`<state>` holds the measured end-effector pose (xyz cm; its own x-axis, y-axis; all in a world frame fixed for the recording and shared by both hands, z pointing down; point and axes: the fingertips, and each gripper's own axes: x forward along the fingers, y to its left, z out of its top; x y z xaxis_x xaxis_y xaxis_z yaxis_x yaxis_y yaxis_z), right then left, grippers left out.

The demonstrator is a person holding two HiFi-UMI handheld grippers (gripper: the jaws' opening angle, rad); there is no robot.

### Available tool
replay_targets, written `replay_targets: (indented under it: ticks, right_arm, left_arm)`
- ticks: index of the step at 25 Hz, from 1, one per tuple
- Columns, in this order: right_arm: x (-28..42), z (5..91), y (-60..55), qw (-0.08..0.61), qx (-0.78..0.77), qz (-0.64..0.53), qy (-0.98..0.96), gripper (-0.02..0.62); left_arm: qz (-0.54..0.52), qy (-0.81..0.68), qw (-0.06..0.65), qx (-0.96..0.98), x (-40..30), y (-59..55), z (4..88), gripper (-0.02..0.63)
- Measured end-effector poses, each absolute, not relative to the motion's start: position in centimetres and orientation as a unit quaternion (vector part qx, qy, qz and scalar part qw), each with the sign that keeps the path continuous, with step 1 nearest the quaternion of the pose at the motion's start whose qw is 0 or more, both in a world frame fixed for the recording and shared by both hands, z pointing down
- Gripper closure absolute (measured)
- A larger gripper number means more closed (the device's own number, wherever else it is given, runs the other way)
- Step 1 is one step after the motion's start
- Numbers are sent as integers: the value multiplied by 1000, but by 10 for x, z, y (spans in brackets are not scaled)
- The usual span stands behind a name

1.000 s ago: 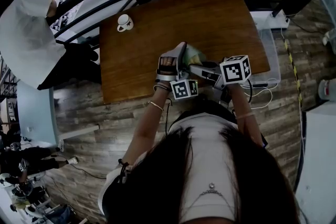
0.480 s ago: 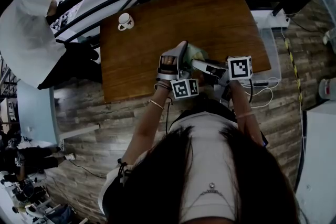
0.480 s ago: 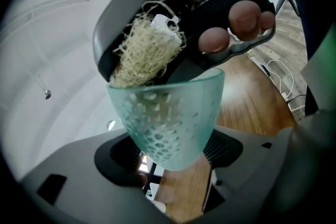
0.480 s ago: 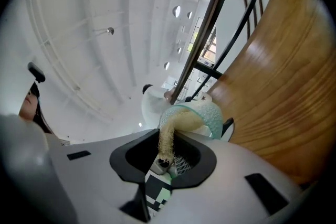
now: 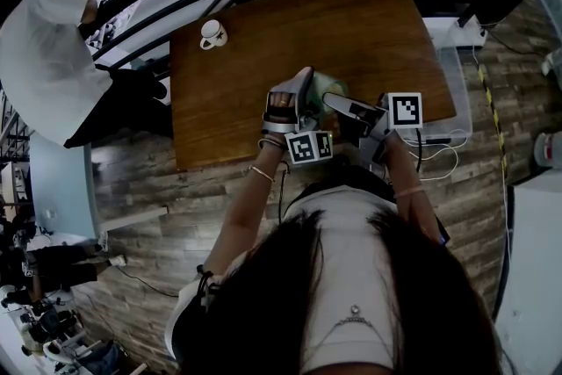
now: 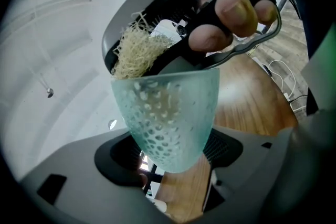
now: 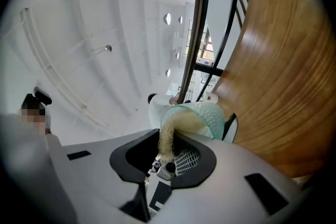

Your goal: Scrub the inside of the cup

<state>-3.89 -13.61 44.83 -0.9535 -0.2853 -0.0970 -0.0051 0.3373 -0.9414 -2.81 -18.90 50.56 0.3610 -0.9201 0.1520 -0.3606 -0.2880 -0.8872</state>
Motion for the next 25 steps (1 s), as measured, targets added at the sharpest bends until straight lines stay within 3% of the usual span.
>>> replay_targets:
  ticks: [7,25]
  right_arm:
    - [-45,449,-134,79,-94,-531,838,511]
    - [-63,458,-122,-110,-50,-372,920,511]
  left_arm:
    - [-353,438,400,-724,-31,-188,505,256]
    - [-371,432,405,-715,-43,-191,506,256]
